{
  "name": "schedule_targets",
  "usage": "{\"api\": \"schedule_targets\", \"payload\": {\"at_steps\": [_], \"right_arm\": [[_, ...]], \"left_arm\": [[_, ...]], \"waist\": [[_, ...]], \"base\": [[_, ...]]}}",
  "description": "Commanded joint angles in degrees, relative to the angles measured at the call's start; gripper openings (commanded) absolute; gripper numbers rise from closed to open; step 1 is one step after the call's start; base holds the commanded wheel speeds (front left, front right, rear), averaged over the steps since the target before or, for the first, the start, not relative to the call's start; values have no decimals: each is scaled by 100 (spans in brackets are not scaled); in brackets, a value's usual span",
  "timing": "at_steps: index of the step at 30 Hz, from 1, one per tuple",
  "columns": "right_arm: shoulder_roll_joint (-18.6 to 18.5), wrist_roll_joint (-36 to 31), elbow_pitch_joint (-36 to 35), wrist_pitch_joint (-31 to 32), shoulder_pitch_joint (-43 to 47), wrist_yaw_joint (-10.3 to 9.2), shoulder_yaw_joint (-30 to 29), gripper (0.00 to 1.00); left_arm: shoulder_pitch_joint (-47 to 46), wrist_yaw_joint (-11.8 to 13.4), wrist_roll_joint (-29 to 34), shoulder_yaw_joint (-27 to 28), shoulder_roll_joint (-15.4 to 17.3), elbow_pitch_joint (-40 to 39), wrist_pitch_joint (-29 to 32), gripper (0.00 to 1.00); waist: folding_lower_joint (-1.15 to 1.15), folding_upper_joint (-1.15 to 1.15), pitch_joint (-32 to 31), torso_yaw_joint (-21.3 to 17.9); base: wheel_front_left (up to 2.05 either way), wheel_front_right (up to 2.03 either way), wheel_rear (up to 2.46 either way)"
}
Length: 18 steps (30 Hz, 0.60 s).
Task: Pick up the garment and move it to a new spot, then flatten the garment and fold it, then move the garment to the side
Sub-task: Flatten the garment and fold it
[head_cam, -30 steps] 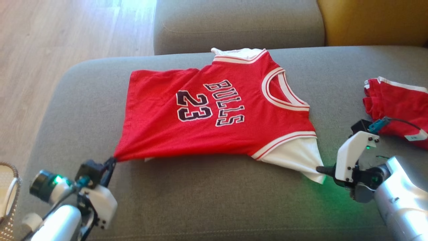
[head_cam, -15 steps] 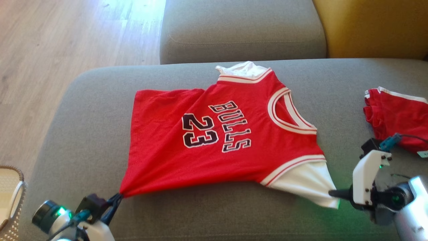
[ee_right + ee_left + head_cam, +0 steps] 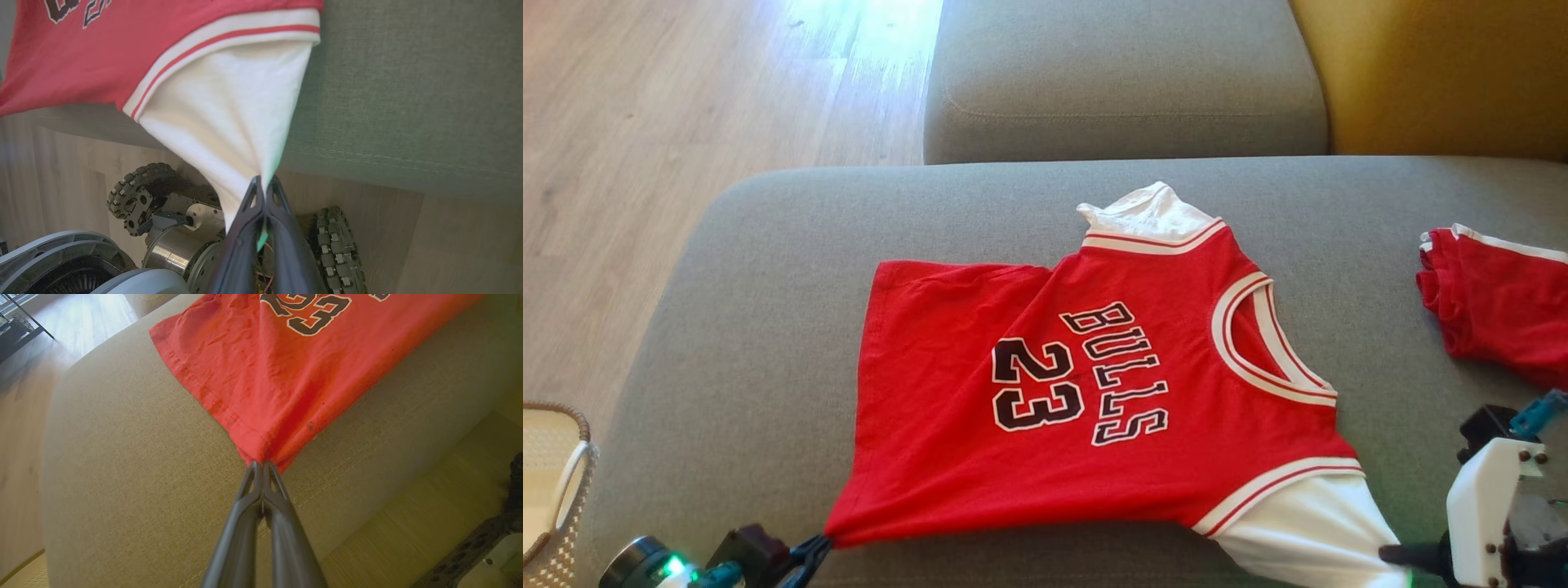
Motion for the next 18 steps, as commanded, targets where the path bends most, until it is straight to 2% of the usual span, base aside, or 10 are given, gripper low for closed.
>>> {"api": "schedule_targets", "payload": {"at_steps": [1,9,18], "right_arm": [[-8,-99,-436,98,-182,-2,-104,0],[585,-611,-1240,184,-584,-2,-393,0],[803,-962,-1015,-463,-1421,-2,-309,0]], "left_arm": [[-293,28,-70,258,280,-216,28,0],[-495,51,-234,379,383,-641,332,0],[-907,134,-350,582,389,-720,529,0]], "waist": [[0,0,19,-4],[0,0,193,-25],[0,0,411,-16]], "base": [[0,0,0],[0,0,0],[0,0,0]]}}
